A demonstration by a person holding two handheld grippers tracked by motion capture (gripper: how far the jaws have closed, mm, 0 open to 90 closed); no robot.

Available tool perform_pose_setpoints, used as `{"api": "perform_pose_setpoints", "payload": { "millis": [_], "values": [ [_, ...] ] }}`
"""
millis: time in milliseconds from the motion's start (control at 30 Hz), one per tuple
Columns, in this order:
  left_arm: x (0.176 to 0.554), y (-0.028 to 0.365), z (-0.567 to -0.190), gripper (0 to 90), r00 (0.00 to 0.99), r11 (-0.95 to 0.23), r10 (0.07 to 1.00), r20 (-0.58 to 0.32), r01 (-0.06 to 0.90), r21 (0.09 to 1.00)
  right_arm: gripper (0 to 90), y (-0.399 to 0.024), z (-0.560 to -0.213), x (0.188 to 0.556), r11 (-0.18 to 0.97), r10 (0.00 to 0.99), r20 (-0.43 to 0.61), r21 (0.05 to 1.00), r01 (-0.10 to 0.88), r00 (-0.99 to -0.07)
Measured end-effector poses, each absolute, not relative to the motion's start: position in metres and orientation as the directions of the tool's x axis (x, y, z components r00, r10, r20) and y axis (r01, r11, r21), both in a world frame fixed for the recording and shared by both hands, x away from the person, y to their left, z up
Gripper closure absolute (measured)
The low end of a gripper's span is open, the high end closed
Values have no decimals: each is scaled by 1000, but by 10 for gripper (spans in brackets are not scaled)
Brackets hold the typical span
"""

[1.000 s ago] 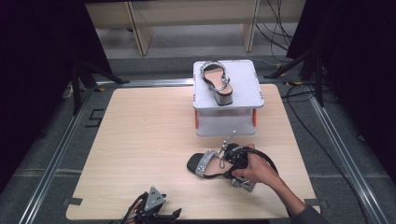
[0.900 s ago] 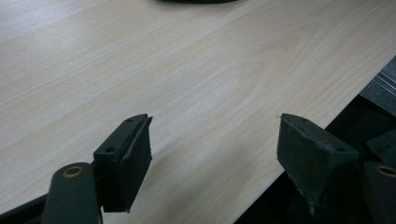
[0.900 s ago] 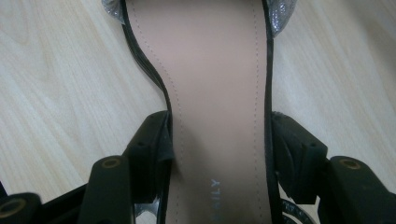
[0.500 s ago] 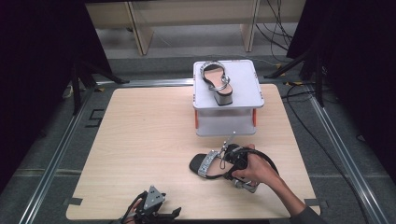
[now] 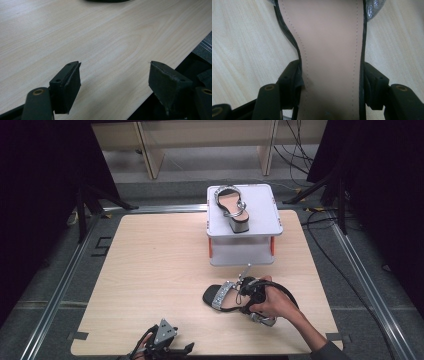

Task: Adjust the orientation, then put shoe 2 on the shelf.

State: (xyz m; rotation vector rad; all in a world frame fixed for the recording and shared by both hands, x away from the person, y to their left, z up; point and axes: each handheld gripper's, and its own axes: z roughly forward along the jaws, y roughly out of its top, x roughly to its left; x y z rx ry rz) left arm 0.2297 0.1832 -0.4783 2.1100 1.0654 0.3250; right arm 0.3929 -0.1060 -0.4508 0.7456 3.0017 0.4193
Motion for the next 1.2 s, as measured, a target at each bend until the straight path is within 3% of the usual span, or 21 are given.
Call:
{"api": "perform_pose_setpoints", "payload": {
  "millis": [600,867,1200],
  "values": [
    [229,186,-474,251,635,-409,769,-72,577,707,429,-100,-422,397,826,467,46,334,455,-883],
    [229,189,-475,252,617,-388,783,-76,581,715,430,-85,-376,410,809,469,61,370,456,-881],
    [229,190,-474,252,622,-383,778,-89,582,717,429,-58,-286,436,791,481,40,411,454,-876]
  ]
}}
